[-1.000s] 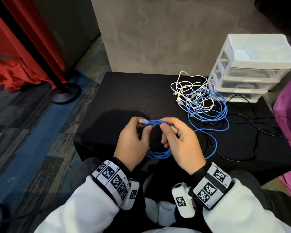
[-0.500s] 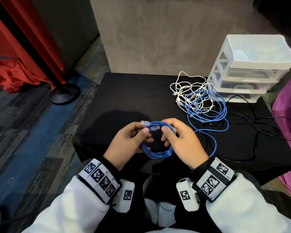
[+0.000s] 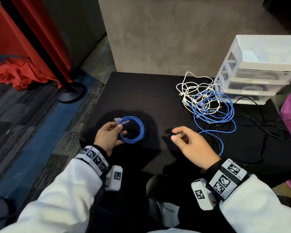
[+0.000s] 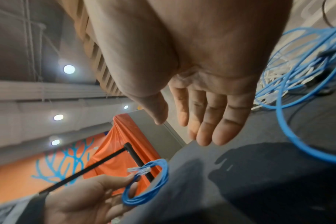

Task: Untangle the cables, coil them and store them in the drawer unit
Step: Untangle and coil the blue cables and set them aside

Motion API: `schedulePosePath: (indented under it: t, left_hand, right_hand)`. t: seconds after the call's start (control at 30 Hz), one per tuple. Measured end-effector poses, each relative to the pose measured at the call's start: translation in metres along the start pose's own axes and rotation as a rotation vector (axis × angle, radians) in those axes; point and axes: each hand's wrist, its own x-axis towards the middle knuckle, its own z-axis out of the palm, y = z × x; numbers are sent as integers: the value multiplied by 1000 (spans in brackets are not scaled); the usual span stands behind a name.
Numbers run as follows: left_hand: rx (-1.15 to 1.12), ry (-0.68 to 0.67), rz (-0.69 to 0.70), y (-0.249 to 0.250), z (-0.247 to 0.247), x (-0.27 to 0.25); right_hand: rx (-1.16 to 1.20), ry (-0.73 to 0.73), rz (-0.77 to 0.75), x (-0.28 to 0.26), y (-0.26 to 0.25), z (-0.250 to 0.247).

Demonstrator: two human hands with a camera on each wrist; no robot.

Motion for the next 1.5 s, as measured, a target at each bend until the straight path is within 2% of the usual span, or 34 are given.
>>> schedulePosePath:
  t: [0.13, 0.3, 0.4, 0.57, 0.63, 0.7, 0.8, 0.93, 1.07, 1.17, 1.27, 1.5]
  left_hand:
    - [-5, 175, -72, 3, -37, 46]
    - [-29, 224, -95, 6, -47, 65]
    - [9, 105, -42, 10, -28, 44]
    - [43, -311, 50, 24, 31, -29]
    - [44, -427, 83, 27, 49, -54]
    - [52, -483, 126, 30, 61, -69]
    - [118, -476, 213, 33, 69, -79]
    - [136, -479, 218, 34, 71, -85]
    - [159, -457, 232, 35, 72, -88]
    - [194, -454, 261, 38, 73, -89]
    - [207, -462, 268, 40, 73, -91]
    - [167, -454, 221, 34, 73, -97]
  right_hand:
    - [-243, 42, -19, 0, 21, -15]
    - [-268, 49, 4, -9, 31, -25]
    - [-235, 64, -33, -12, 21, -24]
    - [-149, 152, -310, 1, -26, -14]
    - [-81, 137, -325, 7, -43, -11]
    - [-1, 106, -324, 11, -54, -11]
    - [-35, 98, -368, 9, -59, -13]
    - [-30, 86, -398, 4, -60, -17]
    - [24, 0, -369, 1, -58, -16]
    - [105, 31, -365, -3, -61, -11]
    - [237, 62, -293, -4, -64, -8]
    - [62, 34, -363, -1, -64, -16]
